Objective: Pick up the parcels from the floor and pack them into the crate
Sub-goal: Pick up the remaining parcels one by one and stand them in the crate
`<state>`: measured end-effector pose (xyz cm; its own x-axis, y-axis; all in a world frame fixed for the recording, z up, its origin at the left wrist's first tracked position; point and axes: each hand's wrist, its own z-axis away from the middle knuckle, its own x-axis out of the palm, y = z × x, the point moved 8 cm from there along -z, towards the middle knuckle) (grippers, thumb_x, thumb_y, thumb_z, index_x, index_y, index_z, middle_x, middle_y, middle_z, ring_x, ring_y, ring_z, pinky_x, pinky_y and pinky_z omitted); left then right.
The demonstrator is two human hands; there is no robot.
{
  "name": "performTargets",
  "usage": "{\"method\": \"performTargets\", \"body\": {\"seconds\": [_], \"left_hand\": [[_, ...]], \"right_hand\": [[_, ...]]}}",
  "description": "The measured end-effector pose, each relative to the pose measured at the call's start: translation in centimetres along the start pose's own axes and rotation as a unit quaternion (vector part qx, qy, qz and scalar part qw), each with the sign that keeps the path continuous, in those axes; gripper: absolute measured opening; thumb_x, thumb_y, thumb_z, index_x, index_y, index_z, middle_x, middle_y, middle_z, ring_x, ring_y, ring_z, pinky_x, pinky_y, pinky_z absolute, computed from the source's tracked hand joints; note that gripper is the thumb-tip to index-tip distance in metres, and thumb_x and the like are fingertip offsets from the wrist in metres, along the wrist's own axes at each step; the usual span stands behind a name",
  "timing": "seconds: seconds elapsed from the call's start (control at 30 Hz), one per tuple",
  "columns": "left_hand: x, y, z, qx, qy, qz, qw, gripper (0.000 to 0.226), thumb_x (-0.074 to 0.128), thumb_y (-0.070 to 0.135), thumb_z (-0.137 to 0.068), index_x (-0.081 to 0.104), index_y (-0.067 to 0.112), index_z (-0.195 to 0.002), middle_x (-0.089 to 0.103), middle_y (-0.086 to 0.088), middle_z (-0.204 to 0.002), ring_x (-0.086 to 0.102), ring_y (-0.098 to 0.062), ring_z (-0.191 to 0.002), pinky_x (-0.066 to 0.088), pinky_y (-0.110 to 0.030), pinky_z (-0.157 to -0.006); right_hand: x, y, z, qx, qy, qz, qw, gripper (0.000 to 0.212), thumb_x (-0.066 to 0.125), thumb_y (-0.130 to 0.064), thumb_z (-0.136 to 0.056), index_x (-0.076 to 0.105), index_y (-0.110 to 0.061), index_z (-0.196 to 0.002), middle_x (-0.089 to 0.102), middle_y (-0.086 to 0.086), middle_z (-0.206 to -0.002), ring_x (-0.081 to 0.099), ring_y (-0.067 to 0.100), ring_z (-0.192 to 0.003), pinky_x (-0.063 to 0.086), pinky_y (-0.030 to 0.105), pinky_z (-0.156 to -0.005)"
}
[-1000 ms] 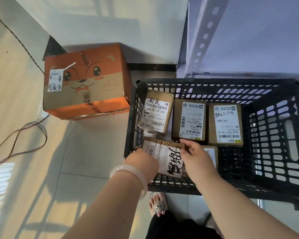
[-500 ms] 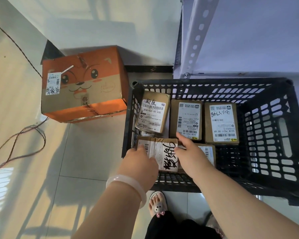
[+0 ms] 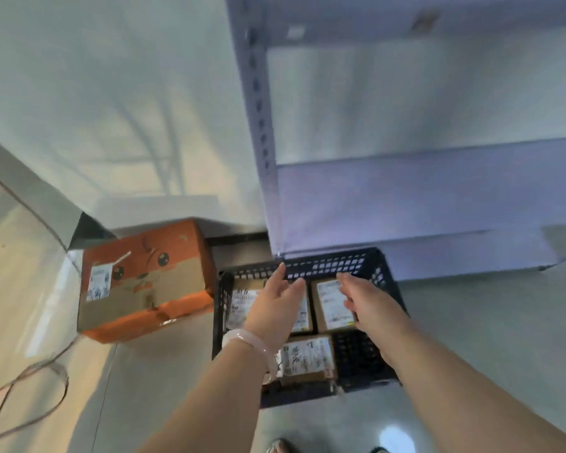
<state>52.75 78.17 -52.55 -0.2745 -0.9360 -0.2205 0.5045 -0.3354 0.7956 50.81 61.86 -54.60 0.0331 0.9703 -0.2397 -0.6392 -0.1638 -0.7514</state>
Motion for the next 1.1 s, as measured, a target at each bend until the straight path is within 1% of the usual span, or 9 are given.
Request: {"method": "performTargets", "body": {"seconds": [0.07, 0.13, 0.23, 0.33, 0.47, 0.57, 0.73, 0.83, 1.1], "left_hand": [[2.2, 5.9, 2.5, 0.041, -0.026, -0.007, 0.999, 0.056, 0.047, 0.040, -0.097, 0.028, 0.030, -0.148, 0.049, 0.005, -0.139, 0.054, -0.010, -0.116, 0.038, -0.011, -0.085], [5.0, 11.5, 5.2, 0.090, -0.061, -0.029, 0.994, 0.057, 0.046, 0.042, -0.097, 0.026, 0.030, -0.149, 0.037, 0.001, -0.151, 0.037, -0.018, -0.137, 0.031, -0.023, -0.096], [10.2, 19.0, 9.6, 0.144, -0.111, -0.050, 0.982, 0.057, 0.046, 0.043, -0.096, 0.026, 0.031, -0.149, 0.034, 0.001, -0.153, 0.034, -0.022, -0.140, 0.032, -0.032, -0.105], [16.5, 25.3, 14.2, 0.196, -0.163, -0.085, 0.963, 0.056, 0.044, 0.043, -0.097, 0.026, 0.030, -0.149, 0.033, -0.001, -0.154, 0.034, -0.024, -0.141, 0.032, -0.042, -0.113], [26.1, 30.6, 20.4, 0.244, -0.235, -0.123, 0.933, 0.052, 0.040, 0.046, -0.098, 0.031, 0.033, -0.147, 0.035, 0.003, -0.154, 0.035, -0.022, -0.141, 0.026, -0.047, -0.117], [33.3, 32.8, 24.8, 0.283, -0.258, -0.138, 0.913, 0.051, 0.039, 0.045, -0.098, 0.032, 0.030, -0.146, 0.036, 0.003, -0.154, 0.035, -0.022, -0.140, 0.028, -0.049, -0.116], [46.5, 32.9, 31.1, 0.277, -0.291, -0.123, 0.907, 0.044, 0.042, 0.040, -0.098, 0.040, 0.031, -0.142, 0.041, 0.003, -0.150, 0.041, -0.022, -0.136, 0.028, -0.047, -0.116], [54.1, 31.9, 34.6, 0.279, -0.320, -0.129, 0.896, 0.034, 0.039, 0.037, -0.099, 0.047, 0.034, -0.132, 0.044, 0.001, -0.148, 0.043, -0.024, -0.134, 0.030, -0.047, -0.115], [68.2, 29.3, 34.8, 0.207, -0.348, -0.153, 0.901, 0.047, 0.043, 0.045, -0.093, 0.044, 0.036, -0.140, 0.044, 0.003, -0.148, 0.042, -0.023, -0.135, 0.031, -0.048, -0.115]], "right_hand": [[-5.5, -3.6, 3.5, -0.035, 0.053, 0.013, 0.998, 0.055, 0.035, -0.060, -0.091, 0.049, -0.029, -0.135, 0.048, -0.001, -0.144, 0.044, 0.021, -0.131, 0.032, 0.049, -0.110], [-10.9, -6.3, 7.5, -0.069, 0.097, -0.010, 0.993, 0.054, 0.037, -0.056, -0.093, 0.046, -0.027, -0.137, 0.046, -0.001, -0.145, 0.042, 0.022, -0.132, 0.031, 0.047, -0.111], [-18.8, -8.5, 14.2, -0.101, 0.155, -0.064, 0.981, 0.048, 0.040, -0.047, -0.096, 0.043, -0.027, -0.139, 0.043, 0.001, -0.147, 0.038, 0.021, -0.135, 0.027, 0.043, -0.112], [-26.4, -8.9, 20.5, -0.119, 0.207, -0.093, 0.967, 0.053, 0.038, -0.051, -0.096, 0.040, -0.024, -0.142, 0.040, 0.001, -0.148, 0.035, 0.021, -0.137, 0.024, 0.043, -0.114], [-37.0, -6.3, 28.1, -0.079, 0.304, -0.152, 0.937, 0.061, 0.040, -0.057, -0.093, 0.042, -0.022, -0.142, 0.044, 0.003, -0.147, 0.041, 0.024, -0.132, 0.029, 0.045, -0.112], [-43.7, -2.6, 33.2, -0.071, 0.351, -0.223, 0.907, 0.059, 0.046, -0.055, -0.091, 0.047, -0.020, -0.139, 0.048, 0.003, -0.143, 0.046, 0.022, -0.127, 0.033, 0.044, -0.110], [-53.1, 5.9, 40.6, -0.039, 0.392, -0.306, 0.867, 0.050, 0.053, -0.053, -0.088, 0.058, -0.017, -0.123, 0.060, 0.003, -0.126, 0.056, 0.019, -0.111, 0.039, 0.038, -0.105], [-59.2, 10.7, 45.2, -0.025, 0.427, -0.300, 0.852, 0.056, 0.046, -0.056, -0.090, 0.053, -0.020, -0.132, 0.055, 0.001, -0.133, 0.052, 0.021, -0.120, 0.034, 0.043, -0.109], [-69.5, 19.7, 49.0, -0.045, 0.452, -0.344, 0.822, 0.055, 0.041, -0.054, -0.092, 0.046, -0.025, -0.139, 0.052, -0.002, -0.137, 0.050, 0.016, -0.122, 0.035, 0.041, -0.108]]}}
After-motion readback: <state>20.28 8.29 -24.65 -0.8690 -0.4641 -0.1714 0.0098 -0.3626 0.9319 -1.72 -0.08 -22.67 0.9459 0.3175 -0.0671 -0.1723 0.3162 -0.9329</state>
